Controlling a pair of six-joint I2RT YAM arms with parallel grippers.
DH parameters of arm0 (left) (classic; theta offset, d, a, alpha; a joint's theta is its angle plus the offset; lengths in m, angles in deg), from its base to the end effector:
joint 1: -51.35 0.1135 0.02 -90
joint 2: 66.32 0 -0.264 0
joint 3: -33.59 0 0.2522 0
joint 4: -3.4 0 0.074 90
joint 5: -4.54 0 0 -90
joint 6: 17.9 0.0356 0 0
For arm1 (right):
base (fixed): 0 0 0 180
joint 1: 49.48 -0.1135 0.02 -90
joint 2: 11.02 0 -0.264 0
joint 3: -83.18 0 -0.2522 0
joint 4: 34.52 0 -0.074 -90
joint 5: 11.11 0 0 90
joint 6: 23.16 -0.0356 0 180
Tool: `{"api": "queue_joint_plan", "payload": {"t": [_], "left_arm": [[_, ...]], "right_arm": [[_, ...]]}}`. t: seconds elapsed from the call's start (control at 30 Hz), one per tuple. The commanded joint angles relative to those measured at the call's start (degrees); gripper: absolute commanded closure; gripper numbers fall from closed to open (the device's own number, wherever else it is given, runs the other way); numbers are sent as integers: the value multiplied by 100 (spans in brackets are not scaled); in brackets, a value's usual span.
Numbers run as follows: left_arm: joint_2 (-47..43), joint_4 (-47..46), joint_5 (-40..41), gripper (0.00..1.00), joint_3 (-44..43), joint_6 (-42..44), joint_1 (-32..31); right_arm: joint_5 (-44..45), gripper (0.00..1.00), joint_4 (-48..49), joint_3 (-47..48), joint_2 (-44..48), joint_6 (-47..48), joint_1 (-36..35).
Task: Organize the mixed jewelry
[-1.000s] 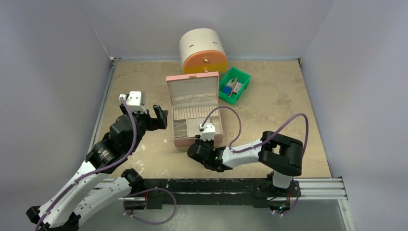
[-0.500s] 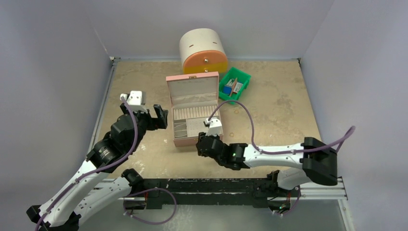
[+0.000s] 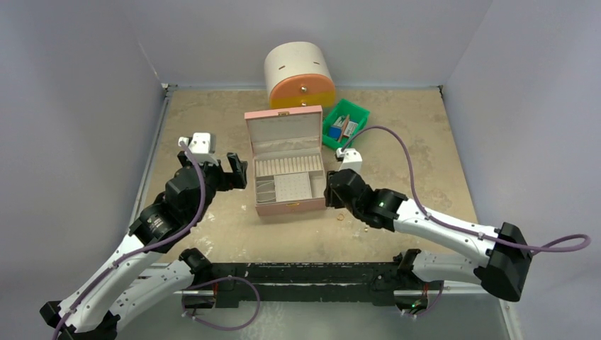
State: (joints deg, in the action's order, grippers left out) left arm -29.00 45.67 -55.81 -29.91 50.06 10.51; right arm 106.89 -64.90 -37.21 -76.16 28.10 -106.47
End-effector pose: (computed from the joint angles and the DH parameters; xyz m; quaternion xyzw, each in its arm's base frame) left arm 0.1153 -0.0764 0.3557 -0.0256 0.7873 -0.1287 0.6025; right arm 0.1477 0.1967 0.2669 -0.0284 0.8707 0.1826 0.4558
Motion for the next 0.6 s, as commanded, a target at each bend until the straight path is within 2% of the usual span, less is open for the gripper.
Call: {"api": "queue_joint_plan", "payload": {"t": [0.0, 0.3, 0.57], "left_arm": [[27, -118, 27, 7, -107, -34, 84], [-3, -126, -36, 7, -99, -28, 132], [-49, -126, -82, 7, -107, -28, 138]], "right_arm": [[-473, 58, -29, 290, -141, 472, 495], [-958, 57, 290, 833, -1067, 593, 1087], [-1023, 59, 454, 1004, -1658, 512, 1405]]}}
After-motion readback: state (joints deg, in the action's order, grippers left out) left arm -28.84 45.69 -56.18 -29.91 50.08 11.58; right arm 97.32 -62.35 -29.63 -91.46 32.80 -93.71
